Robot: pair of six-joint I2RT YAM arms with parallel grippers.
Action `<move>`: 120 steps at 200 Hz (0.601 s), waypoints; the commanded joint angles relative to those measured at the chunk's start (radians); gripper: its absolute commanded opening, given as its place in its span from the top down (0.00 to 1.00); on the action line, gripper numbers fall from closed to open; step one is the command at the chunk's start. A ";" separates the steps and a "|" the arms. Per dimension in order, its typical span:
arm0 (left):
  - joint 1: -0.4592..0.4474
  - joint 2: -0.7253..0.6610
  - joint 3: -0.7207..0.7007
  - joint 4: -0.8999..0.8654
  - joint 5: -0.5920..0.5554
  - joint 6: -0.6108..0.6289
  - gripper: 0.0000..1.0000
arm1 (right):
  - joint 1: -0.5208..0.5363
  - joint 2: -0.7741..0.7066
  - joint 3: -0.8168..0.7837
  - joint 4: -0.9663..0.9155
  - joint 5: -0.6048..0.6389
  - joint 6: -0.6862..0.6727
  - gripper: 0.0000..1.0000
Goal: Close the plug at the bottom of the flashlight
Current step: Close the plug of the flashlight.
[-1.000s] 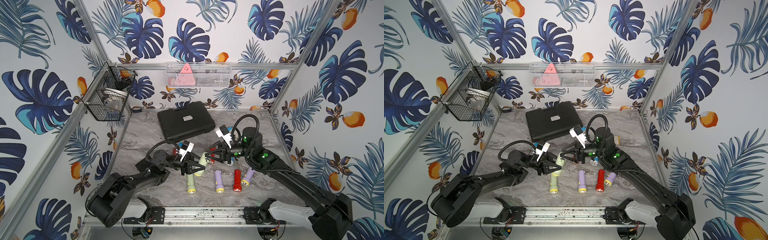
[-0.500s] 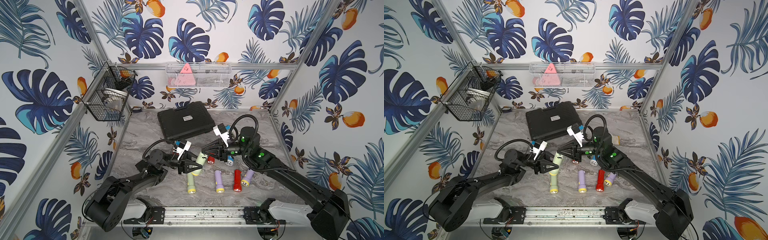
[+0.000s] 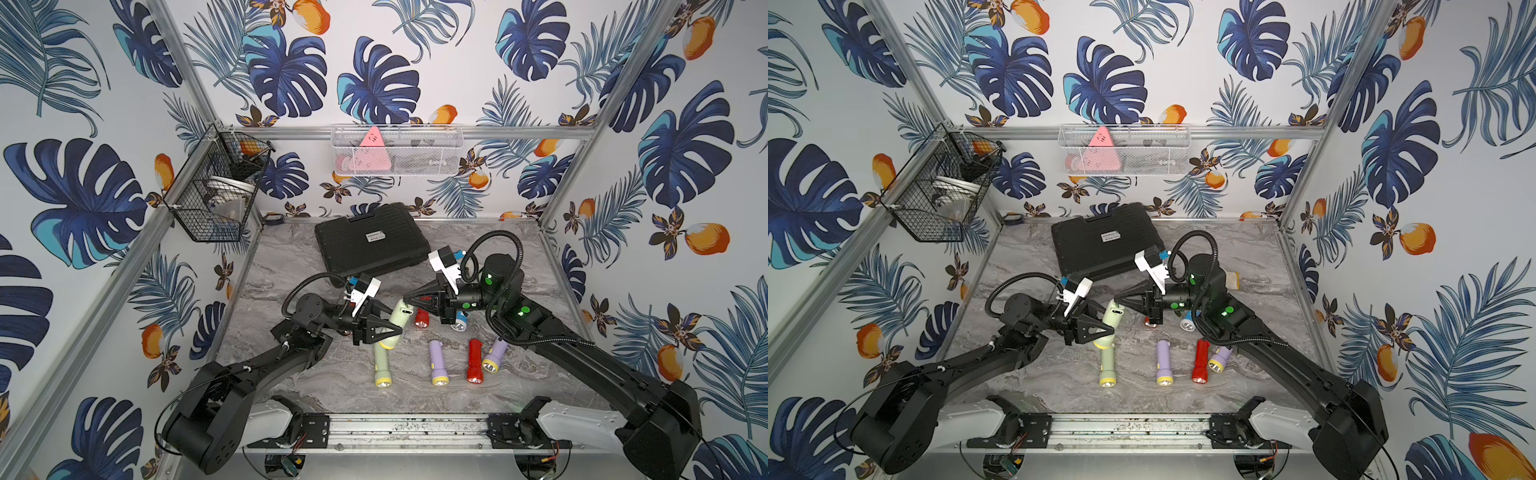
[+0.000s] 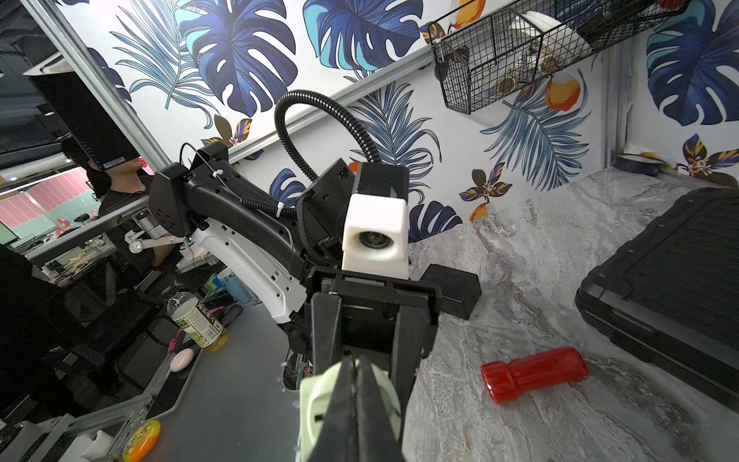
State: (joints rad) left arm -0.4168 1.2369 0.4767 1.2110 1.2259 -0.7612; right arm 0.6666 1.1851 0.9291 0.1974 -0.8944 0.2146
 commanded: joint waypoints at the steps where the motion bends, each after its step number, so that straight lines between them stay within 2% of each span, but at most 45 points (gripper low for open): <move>1: 0.001 -0.024 0.023 0.247 -0.131 0.022 1.00 | 0.006 0.012 -0.003 -0.322 0.007 -0.045 1.00; 85: 0.001 -0.034 0.001 0.273 -0.120 -0.010 1.00 | -0.011 0.066 0.162 -0.473 0.179 -0.155 1.00; 120: 0.000 -0.048 0.002 0.232 -0.116 0.017 1.00 | -0.015 0.075 0.196 -0.498 0.310 -0.153 1.00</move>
State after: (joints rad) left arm -0.4164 1.2152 0.4671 1.2095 1.1267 -0.7918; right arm 0.6582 1.2449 1.1194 -0.0776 -0.7879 0.0921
